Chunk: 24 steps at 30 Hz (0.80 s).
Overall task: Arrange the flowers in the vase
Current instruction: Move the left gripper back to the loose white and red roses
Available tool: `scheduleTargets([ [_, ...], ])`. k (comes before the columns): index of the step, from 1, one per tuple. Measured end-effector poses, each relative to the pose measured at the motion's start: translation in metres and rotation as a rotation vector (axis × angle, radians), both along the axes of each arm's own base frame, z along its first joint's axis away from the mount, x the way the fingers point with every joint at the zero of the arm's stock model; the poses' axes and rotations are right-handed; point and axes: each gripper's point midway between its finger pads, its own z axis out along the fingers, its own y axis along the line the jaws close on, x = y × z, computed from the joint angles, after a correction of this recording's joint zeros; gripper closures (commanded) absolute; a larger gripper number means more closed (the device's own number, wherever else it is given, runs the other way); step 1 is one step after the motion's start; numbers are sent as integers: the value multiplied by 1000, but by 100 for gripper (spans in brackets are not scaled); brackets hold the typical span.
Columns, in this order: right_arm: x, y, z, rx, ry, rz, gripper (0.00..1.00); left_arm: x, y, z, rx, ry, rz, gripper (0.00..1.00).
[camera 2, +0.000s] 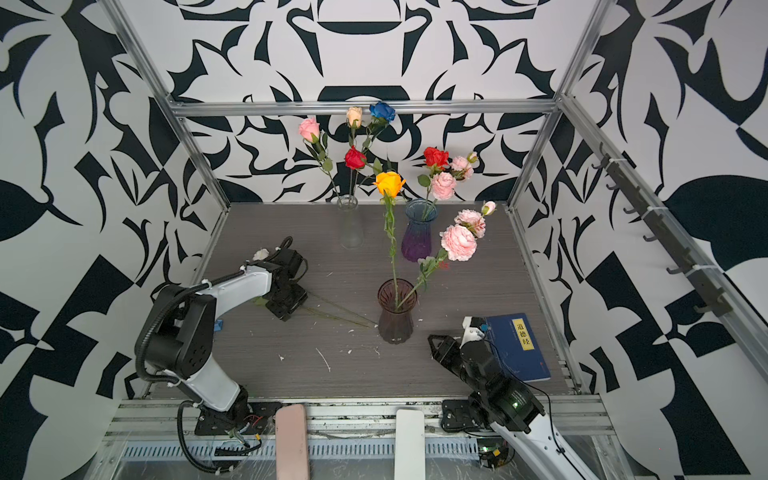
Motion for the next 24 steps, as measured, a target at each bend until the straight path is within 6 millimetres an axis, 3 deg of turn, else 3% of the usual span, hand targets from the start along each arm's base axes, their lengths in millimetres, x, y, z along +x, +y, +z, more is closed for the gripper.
scheduleTargets([
  [2,0,0,0,0,1,0,51,3,0,0,-9,-9,13,77],
  [3,0,0,0,-1,1,0,51,4,1,0,-10,-13,19,81],
  [9,-1,0,-1,-3,4,-1,50,-7,16,10,40,-33,45,85],
  [12,-1,0,-2,-6,8,0,51,-8,25,38,69,-100,46,93],
  [16,-2,-1,-6,-21,29,0,51,1,33,94,75,-265,41,100],
  [20,-2,-1,-9,-29,41,0,51,4,38,148,57,-440,39,100],
  [21,-2,-2,-9,-30,41,0,51,3,39,155,54,-465,39,95],
  [23,-2,-1,-9,-29,42,0,51,1,41,163,55,-490,32,63],
  [24,-2,-2,-9,-30,42,-1,51,1,41,163,52,-489,29,57],
])
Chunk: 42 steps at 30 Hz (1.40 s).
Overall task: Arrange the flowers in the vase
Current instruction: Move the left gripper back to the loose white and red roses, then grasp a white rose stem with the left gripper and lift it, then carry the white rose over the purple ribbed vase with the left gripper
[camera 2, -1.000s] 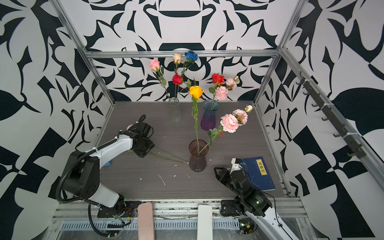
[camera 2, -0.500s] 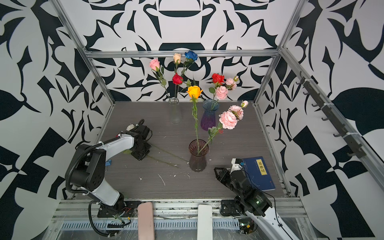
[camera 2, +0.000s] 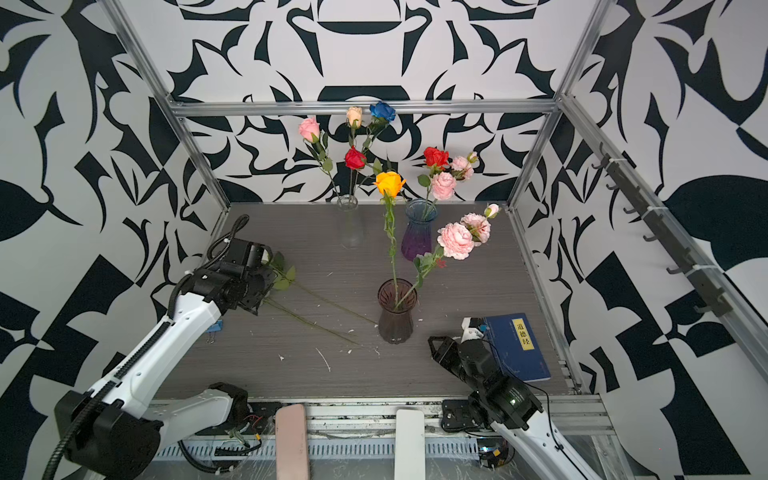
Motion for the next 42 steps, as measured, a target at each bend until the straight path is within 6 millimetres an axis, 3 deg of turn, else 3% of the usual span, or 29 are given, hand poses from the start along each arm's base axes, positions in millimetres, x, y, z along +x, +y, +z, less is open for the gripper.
scheduleTargets([
  [3,0,0,0,0,0,0,51,-1,-5,-20,-15,63,-12,59],
  [8,0,0,1,5,-5,-1,51,-15,-15,-85,-39,272,-13,67],
  [11,1,0,4,14,-15,-2,51,-26,-16,-111,-44,358,-2,70],
  [23,1,1,4,17,-18,-3,51,-19,-21,-159,-62,471,25,73],
  [25,1,1,4,17,-18,-3,51,-17,-21,-162,-63,470,26,84],
  [28,1,1,4,17,-18,-3,51,-14,-20,-162,-65,461,27,95],
  [32,1,1,4,17,-18,-3,51,-13,-18,-158,-57,449,33,96],
  [35,1,1,4,17,-18,-3,51,-14,-15,-143,-52,413,37,100],
  [38,1,0,4,16,-18,-3,51,-12,-10,-112,-52,334,42,100],
  [42,1,0,4,16,-17,-3,51,-4,-7,-34,-96,99,48,100],
])
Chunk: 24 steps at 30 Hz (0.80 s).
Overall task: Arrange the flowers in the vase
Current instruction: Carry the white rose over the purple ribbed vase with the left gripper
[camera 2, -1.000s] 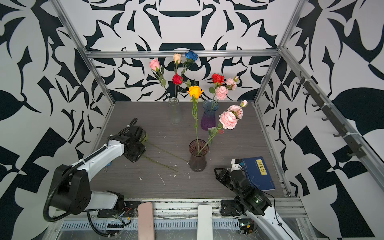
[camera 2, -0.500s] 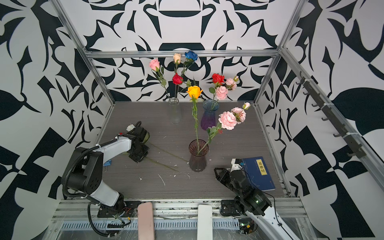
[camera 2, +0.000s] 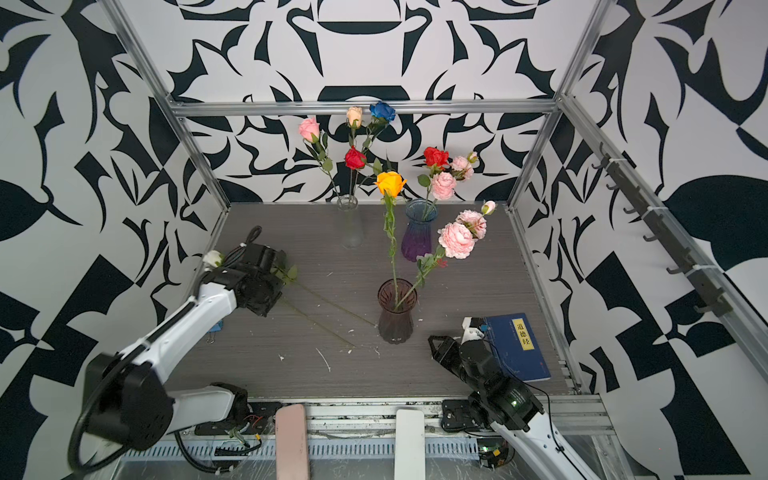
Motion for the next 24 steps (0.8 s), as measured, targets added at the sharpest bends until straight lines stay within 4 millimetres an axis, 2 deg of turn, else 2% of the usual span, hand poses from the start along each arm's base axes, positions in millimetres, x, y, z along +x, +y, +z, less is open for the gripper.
scheduleTargets([
  [3,0,0,-2,-5,8,0,51,2,-1,76,-46,-251,-4,100],
  [6,0,0,-4,-14,21,1,51,1,-19,154,-92,-504,-80,100],
  [8,0,0,-6,-22,32,1,51,-2,-47,202,-112,-651,-186,100],
  [9,0,0,-7,-26,36,1,51,-4,-67,228,-119,-727,-258,100],
  [13,-1,0,-8,-28,40,1,51,-14,-145,303,-89,-962,-507,100],
  [15,0,0,-6,-21,30,0,51,-16,-178,318,-47,-1033,-601,100],
  [17,1,0,-3,-9,14,-1,51,-16,-206,322,24,-1082,-685,100],
  [24,1,0,4,19,-16,-9,51,-19,-292,306,343,-1201,-927,100],
])
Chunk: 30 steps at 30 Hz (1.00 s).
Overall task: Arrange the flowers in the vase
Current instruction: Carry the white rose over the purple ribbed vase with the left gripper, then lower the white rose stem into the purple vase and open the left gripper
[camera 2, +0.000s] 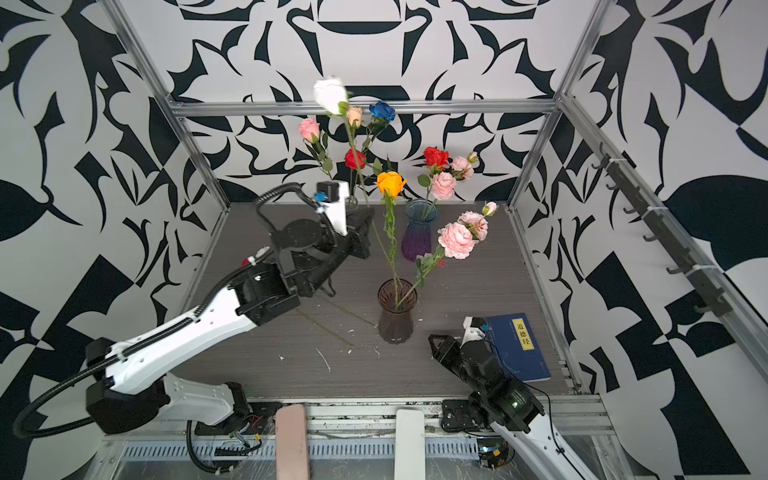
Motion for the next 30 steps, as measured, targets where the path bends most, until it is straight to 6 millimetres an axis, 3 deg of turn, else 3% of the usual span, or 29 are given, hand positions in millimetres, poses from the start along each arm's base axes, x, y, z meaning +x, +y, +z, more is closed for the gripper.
scheduleTargets([
  [4,-1,-1,-1,-4,5,0,51,-8,-32,-12,126,-101,-28,100],
  [9,-2,-1,-3,-8,10,0,51,-21,-48,-15,212,-186,-45,100],
  [17,-2,-1,-3,-8,11,0,51,-31,-44,-14,209,-180,-54,100],
  [23,-2,-1,-3,-8,11,0,51,-39,-25,-42,205,-96,-64,100],
  [28,-2,-1,-3,-8,12,0,51,-41,-24,-70,264,-40,-81,98],
  [29,-2,-1,-3,-9,12,0,51,-42,-24,-73,275,-35,-89,78],
  [30,-2,-1,-3,-9,13,0,51,-43,-26,-75,287,-33,-102,46],
])
